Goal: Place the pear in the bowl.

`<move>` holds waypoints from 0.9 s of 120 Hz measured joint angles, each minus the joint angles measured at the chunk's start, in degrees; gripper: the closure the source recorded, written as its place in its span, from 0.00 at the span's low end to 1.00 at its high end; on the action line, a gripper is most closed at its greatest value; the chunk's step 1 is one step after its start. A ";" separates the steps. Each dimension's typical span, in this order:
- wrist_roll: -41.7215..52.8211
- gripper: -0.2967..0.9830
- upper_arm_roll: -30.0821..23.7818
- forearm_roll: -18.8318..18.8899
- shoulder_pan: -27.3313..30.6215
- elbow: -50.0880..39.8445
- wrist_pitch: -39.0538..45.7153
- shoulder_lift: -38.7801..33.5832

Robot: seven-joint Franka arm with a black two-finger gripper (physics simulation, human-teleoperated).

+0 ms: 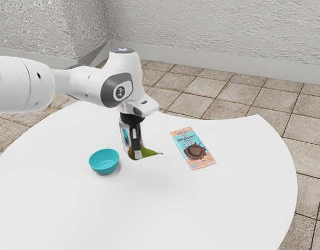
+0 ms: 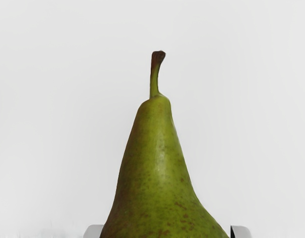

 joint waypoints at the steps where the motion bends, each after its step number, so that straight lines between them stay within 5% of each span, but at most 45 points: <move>1: -0.02 0.69 0.00 0.14 0.21 -0.11 -0.22 -0.33; 40: 2.02 0.74 1.18 4.22 9.50 1.91 -5.18 0.06; 108: 5.31 0.76 4.73 5.15 11.12 15.33 -5.71 15.57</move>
